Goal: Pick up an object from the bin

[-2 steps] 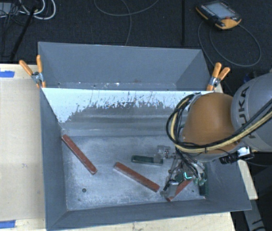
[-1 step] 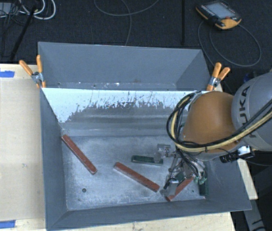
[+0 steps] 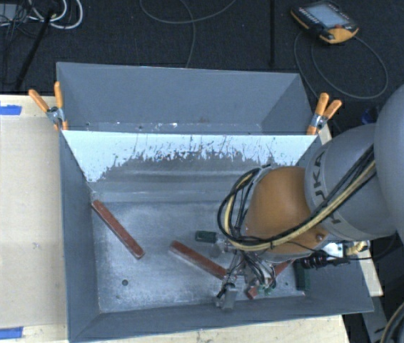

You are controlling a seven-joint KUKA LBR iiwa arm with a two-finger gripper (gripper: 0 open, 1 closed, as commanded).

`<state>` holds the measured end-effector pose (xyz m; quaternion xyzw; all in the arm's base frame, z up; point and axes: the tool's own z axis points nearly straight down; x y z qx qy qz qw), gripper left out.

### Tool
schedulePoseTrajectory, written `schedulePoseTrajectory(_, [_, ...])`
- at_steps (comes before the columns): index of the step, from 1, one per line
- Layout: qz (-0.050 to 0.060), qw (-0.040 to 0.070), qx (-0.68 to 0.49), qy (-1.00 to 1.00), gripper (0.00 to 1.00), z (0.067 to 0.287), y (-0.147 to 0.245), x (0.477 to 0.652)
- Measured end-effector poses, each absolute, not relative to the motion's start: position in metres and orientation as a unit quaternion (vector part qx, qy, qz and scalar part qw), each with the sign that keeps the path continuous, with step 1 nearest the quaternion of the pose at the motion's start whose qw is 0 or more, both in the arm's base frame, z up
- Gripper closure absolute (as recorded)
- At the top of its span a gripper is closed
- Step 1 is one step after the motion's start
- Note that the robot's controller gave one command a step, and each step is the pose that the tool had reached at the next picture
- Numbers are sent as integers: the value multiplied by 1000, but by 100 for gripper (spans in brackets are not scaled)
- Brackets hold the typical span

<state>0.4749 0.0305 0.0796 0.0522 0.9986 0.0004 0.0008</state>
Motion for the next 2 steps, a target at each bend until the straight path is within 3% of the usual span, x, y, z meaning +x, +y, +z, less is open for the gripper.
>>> schedulePoseTrajectory(2, [0, 0, 68, 998, 0, 98, 35, 473])
